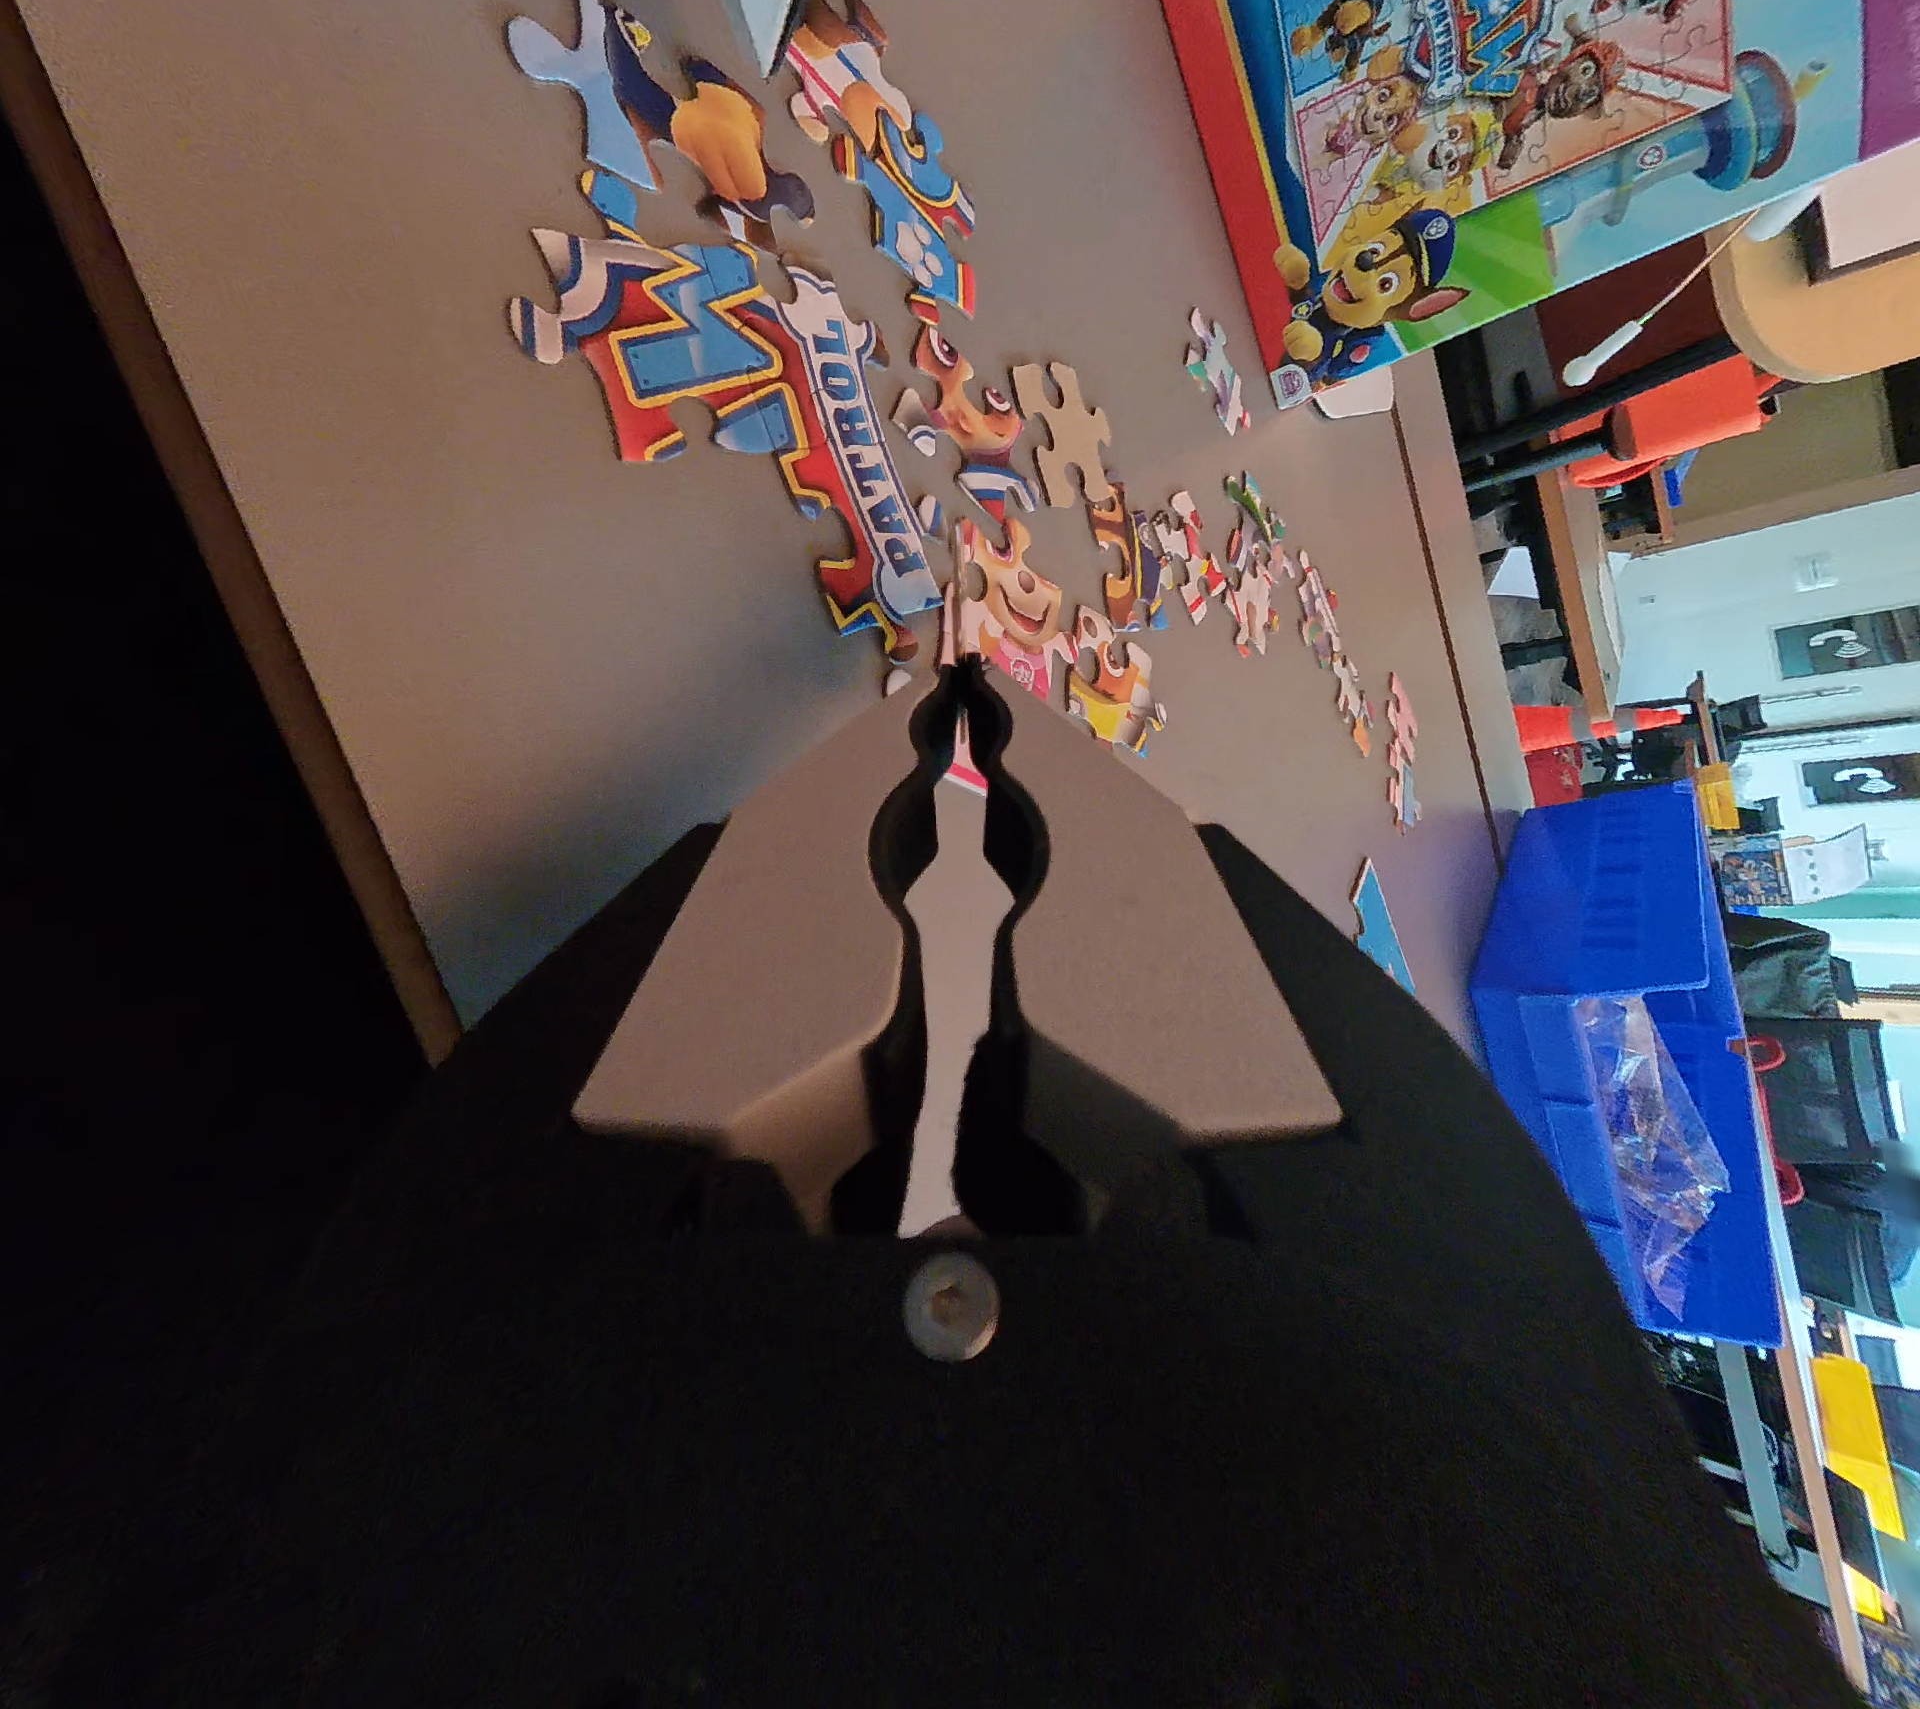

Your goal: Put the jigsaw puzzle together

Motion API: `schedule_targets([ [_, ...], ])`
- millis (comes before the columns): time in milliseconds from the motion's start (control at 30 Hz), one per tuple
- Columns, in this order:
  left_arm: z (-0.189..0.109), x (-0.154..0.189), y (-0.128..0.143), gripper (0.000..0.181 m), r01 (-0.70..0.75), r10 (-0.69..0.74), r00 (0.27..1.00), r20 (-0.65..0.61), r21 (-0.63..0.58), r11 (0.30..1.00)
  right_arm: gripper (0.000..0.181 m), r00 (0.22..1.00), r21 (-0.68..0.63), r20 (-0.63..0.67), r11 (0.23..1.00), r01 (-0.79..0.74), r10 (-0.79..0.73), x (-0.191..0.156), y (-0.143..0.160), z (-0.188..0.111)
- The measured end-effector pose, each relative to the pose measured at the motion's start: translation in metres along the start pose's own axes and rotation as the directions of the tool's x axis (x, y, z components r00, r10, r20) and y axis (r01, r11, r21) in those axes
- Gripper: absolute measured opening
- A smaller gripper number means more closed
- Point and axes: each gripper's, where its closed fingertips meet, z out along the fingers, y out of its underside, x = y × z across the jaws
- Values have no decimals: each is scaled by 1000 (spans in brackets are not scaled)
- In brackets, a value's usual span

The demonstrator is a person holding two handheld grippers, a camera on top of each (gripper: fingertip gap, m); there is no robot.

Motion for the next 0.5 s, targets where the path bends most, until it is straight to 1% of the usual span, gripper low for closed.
schedule_targets([
  [267, 1, 6, -2, 52, 5, -5, 1000, -23, 4, 1000, 0, 1000, -3, -12, 1000, -28, 28, 5, 9, -3],
  [333, 2, 11, -3, 52, 3, -3, 999, -45, 2, 1000, 0, 999, 0, -18, 999, -49, 49, 9, 14, -5],
  [400, 3, 15, 1, 46, -9, 7, 997, -73, -26, 1000, 0, 997, -2, -22, 998, -70, 70, 11, 20, -5],
  [467, 6, 11, 10, 46, -2, -2, 998, -69, -62, 998, 0, 996, -4, -25, 996, -87, 87, 13, 26, -4],
  [500, 6, 12, 11, 44, 19, -24, 996, -90, -59, 998, 0, 995, -5, -26, 996, -93, 93, 14, 29, -4],
])
